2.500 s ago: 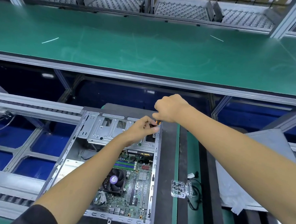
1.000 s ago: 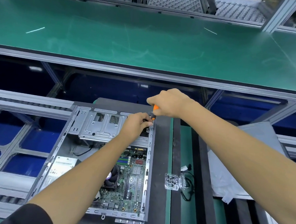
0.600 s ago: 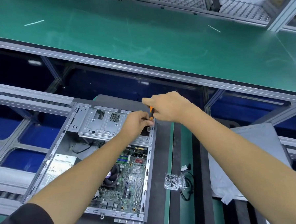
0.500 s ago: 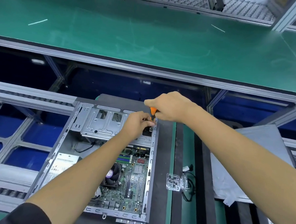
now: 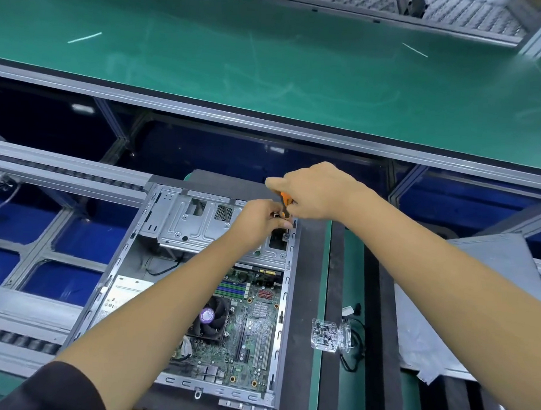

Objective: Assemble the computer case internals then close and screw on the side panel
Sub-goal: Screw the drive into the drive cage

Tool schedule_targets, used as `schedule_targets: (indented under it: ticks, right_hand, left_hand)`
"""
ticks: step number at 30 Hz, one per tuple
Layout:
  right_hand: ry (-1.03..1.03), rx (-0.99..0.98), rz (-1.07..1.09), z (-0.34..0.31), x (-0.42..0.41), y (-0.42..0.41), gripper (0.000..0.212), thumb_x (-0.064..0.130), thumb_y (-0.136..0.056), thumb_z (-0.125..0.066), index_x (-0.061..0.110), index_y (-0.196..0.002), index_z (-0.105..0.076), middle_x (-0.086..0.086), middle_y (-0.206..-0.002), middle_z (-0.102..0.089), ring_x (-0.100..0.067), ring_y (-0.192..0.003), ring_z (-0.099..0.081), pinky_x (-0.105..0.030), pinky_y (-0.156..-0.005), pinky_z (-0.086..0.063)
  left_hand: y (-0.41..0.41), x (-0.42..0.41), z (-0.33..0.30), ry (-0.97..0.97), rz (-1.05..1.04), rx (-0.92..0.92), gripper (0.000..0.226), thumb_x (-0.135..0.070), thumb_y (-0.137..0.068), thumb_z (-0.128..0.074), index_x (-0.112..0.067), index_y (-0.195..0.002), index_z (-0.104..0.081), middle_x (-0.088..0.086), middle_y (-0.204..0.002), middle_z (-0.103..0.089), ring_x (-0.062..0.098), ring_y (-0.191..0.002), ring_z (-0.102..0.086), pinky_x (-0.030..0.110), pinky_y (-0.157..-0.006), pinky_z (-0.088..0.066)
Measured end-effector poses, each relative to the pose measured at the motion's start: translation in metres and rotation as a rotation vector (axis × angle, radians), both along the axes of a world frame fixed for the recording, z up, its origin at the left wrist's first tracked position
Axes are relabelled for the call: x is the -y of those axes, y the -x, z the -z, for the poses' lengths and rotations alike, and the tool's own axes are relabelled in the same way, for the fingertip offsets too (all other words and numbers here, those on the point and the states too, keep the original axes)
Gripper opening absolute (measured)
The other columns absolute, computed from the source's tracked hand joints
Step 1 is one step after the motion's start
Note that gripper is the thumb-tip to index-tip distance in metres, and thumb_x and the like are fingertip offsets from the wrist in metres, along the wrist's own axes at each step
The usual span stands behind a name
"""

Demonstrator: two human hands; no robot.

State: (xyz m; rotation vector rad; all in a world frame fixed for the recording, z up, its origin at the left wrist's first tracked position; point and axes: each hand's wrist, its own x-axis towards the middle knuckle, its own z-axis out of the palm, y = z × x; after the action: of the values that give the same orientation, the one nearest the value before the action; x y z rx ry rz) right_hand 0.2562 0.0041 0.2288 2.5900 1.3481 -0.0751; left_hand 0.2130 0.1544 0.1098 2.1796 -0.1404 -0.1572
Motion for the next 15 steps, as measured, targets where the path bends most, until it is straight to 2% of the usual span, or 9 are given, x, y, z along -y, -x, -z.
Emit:
schedule_targets:
  ticks: [2,4,6,8,11,12,14,15]
  right_hand:
    - [0.011,-0.005,-0.004,-0.0012,-0.0013,0.0,0.015,0.022,-0.09,-0.048,0.03,-0.093,-0.035,0.004,-0.067,-0.051,-0.018,-0.054,-0.047,-0.029,-0.048,-0.026]
    - [0.022,-0.028,0.033,-0.0023,-0.0007,-0.0013,0.013,0.028,-0.091,-0.051,0.028,-0.086,-0.038,0.006,-0.064,-0.05,-0.016,-0.053,-0.045,-0.029,-0.049,-0.026]
    - [0.033,-0.039,0.075,-0.0034,0.0003,-0.0029,0.023,0.035,-0.09,-0.051,0.025,-0.075,-0.038,0.005,-0.063,-0.049,-0.017,-0.053,-0.042,-0.029,-0.05,-0.027]
    - [0.036,-0.037,0.127,-0.0039,0.0019,-0.0038,0.03,0.04,-0.093,-0.048,0.023,-0.069,-0.039,0.003,-0.063,-0.048,-0.019,-0.054,-0.043,-0.03,-0.051,-0.026]
    - [0.029,0.006,0.154,-0.0016,0.0039,-0.0034,0.026,0.041,-0.095,-0.045,0.02,-0.079,-0.045,0.003,-0.063,-0.049,-0.023,-0.058,-0.049,-0.03,-0.051,-0.025]
    - [0.024,0.002,0.141,-0.0007,0.0051,-0.0031,0.021,0.041,-0.096,-0.046,0.021,-0.088,-0.043,0.003,-0.064,-0.05,-0.022,-0.057,-0.05,-0.03,-0.05,-0.026]
    - [0.014,-0.048,0.095,-0.0004,0.0071,-0.003,0.019,0.036,-0.093,-0.05,0.028,-0.097,-0.033,0.002,-0.066,-0.054,-0.021,-0.058,-0.053,-0.03,-0.05,-0.029]
    - [0.014,-0.066,0.057,-0.0004,0.0073,-0.003,0.021,0.032,-0.091,-0.052,0.03,-0.097,-0.032,0.003,-0.067,-0.054,-0.02,-0.059,-0.054,-0.03,-0.05,-0.03]
  left_hand:
    - [-0.0001,-0.0007,-0.0023,-0.029,0.035,-0.012,0.006,-0.015,-0.087,-0.079,-0.011,-0.088,-0.075,-0.017,-0.073,-0.062,-0.012,-0.066,-0.057,0.004,-0.061,-0.037]
    - [0.0007,-0.0012,-0.0037,-0.032,0.058,-0.019,0.006,-0.017,-0.087,-0.079,-0.015,-0.09,-0.074,-0.017,-0.072,-0.06,-0.01,-0.063,-0.056,0.004,-0.06,-0.037]
    - [0.0024,-0.0008,-0.0041,-0.034,0.052,-0.007,0.019,-0.021,-0.085,-0.082,-0.026,-0.079,-0.064,-0.016,-0.06,-0.046,-0.006,-0.053,-0.047,0.01,-0.054,-0.035]
    - [0.0037,0.0012,-0.0025,-0.027,0.023,-0.001,0.03,-0.023,-0.082,-0.084,-0.024,-0.075,-0.055,-0.012,-0.056,-0.036,0.001,-0.049,-0.039,0.015,-0.05,-0.031]
    - [0.0041,0.0056,-0.0011,0.02,-0.006,-0.001,0.028,-0.018,-0.084,-0.082,-0.015,-0.073,-0.056,-0.005,-0.06,-0.048,0.003,-0.053,-0.04,0.016,-0.053,-0.033]
    - [0.0037,0.0064,-0.0015,0.038,-0.005,-0.008,0.025,-0.016,-0.085,-0.081,-0.01,-0.075,-0.059,-0.001,-0.065,-0.057,0.003,-0.057,-0.045,0.016,-0.057,-0.038]
    - [0.0032,0.0059,-0.0013,0.063,0.001,-0.016,0.019,-0.014,-0.085,-0.08,-0.002,-0.083,-0.067,0.007,-0.079,-0.069,0.01,-0.071,-0.059,0.026,-0.07,-0.048]
    - [0.0037,0.0048,-0.0008,0.062,0.006,-0.008,0.019,-0.014,-0.085,-0.081,0.0,-0.087,-0.069,0.005,-0.08,-0.07,0.004,-0.071,-0.059,0.022,-0.068,-0.047]
